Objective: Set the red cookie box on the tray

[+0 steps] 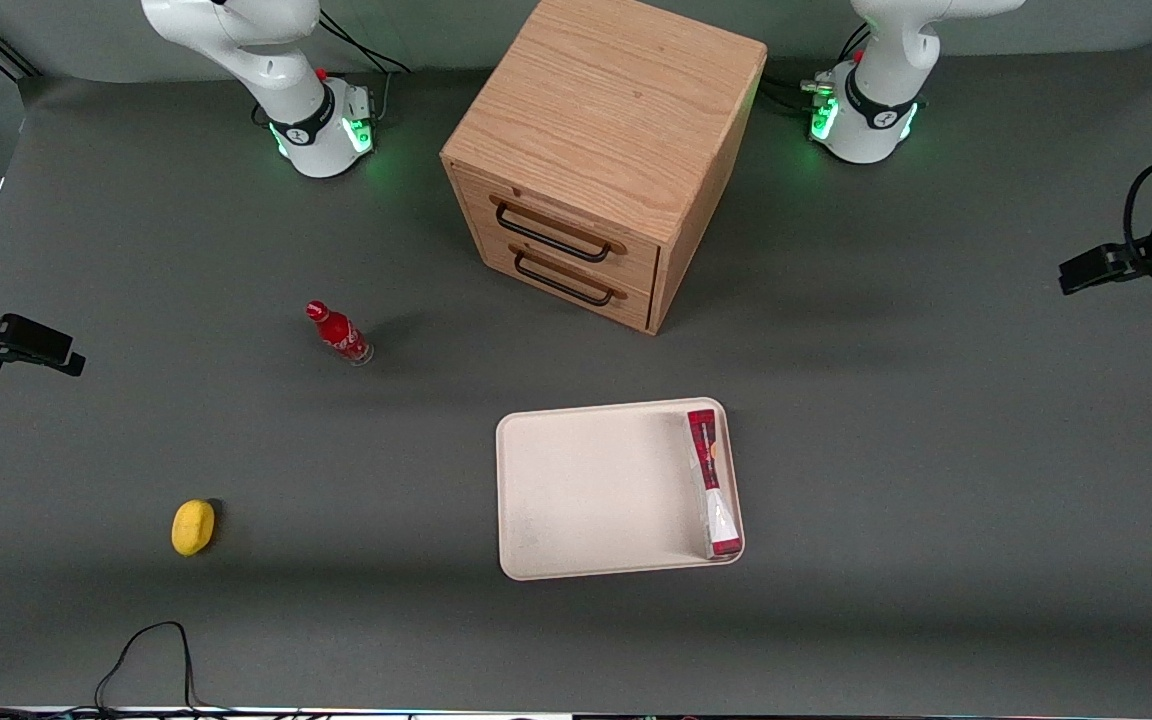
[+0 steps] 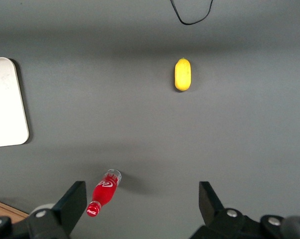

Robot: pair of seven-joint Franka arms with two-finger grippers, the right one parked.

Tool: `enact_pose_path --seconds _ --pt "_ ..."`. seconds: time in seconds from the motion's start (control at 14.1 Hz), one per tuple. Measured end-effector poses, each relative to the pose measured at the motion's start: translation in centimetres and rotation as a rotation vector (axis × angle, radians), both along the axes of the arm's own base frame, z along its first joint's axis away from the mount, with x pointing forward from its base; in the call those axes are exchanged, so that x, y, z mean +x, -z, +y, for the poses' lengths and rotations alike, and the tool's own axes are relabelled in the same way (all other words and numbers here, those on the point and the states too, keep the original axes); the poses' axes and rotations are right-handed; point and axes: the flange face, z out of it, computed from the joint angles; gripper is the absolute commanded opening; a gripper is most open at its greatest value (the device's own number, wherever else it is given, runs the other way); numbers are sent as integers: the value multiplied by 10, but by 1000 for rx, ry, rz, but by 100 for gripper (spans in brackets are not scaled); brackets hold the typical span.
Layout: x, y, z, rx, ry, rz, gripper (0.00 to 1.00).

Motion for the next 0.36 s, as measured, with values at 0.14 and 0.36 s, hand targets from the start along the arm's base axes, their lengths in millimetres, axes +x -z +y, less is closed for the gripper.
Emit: enact_pose_path --seconds 0.14,0.36 --pt "-4 -4 -4 -25 -2 10 100" --pt "-8 -12 -7 -54 -8 19 100"
